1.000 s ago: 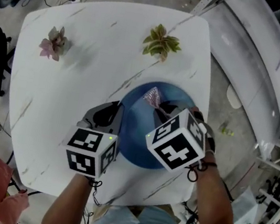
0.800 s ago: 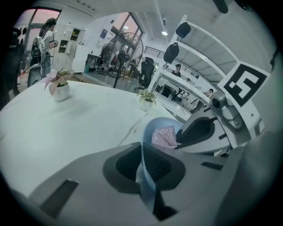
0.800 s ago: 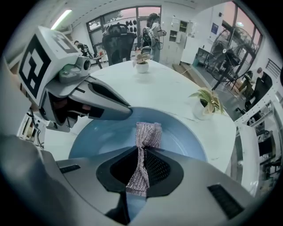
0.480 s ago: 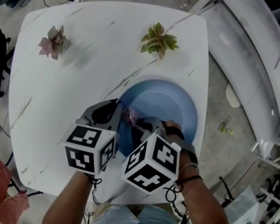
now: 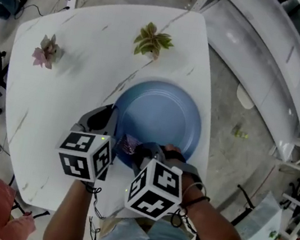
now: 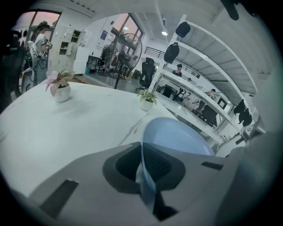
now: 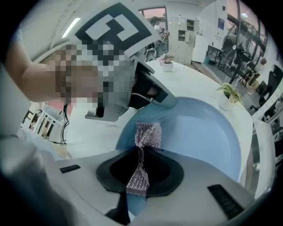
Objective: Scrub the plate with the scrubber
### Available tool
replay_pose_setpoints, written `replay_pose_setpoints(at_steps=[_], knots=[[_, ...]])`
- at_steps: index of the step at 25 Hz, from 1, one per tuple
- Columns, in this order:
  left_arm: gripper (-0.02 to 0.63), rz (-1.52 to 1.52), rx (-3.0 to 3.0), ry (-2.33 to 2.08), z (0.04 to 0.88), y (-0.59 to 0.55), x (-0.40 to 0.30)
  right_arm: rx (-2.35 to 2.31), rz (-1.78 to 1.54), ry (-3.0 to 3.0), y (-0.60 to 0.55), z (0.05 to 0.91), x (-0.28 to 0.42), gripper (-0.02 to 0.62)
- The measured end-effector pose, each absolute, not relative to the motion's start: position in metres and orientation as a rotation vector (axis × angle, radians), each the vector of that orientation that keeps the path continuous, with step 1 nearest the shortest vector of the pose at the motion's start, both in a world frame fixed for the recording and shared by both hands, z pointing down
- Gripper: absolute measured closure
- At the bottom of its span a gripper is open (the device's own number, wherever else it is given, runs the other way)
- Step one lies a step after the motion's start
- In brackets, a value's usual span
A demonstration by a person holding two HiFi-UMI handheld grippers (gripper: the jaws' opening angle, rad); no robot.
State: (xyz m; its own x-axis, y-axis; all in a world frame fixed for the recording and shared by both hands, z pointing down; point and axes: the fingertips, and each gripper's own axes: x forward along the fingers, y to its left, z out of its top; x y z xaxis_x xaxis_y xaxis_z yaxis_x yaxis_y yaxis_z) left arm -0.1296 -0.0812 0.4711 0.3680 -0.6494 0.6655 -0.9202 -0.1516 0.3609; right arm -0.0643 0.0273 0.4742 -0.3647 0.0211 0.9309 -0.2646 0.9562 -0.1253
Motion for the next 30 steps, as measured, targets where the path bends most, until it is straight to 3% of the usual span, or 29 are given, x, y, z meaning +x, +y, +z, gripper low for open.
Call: replay_pose_setpoints(at_steps=[13, 30], knots=[[0.589, 0.481, 1.898, -1.375, 0.471, -0.081, -0.131, 0.456, 0.482, -1.862, -0.003, 0.472, 0.010, 0.534], [0.589, 0.483, 1.899, -1.342, 0.471, -0.080, -0.126, 0.577, 0.409, -1.803, -0.083, 0.475, 0.022, 0.534]])
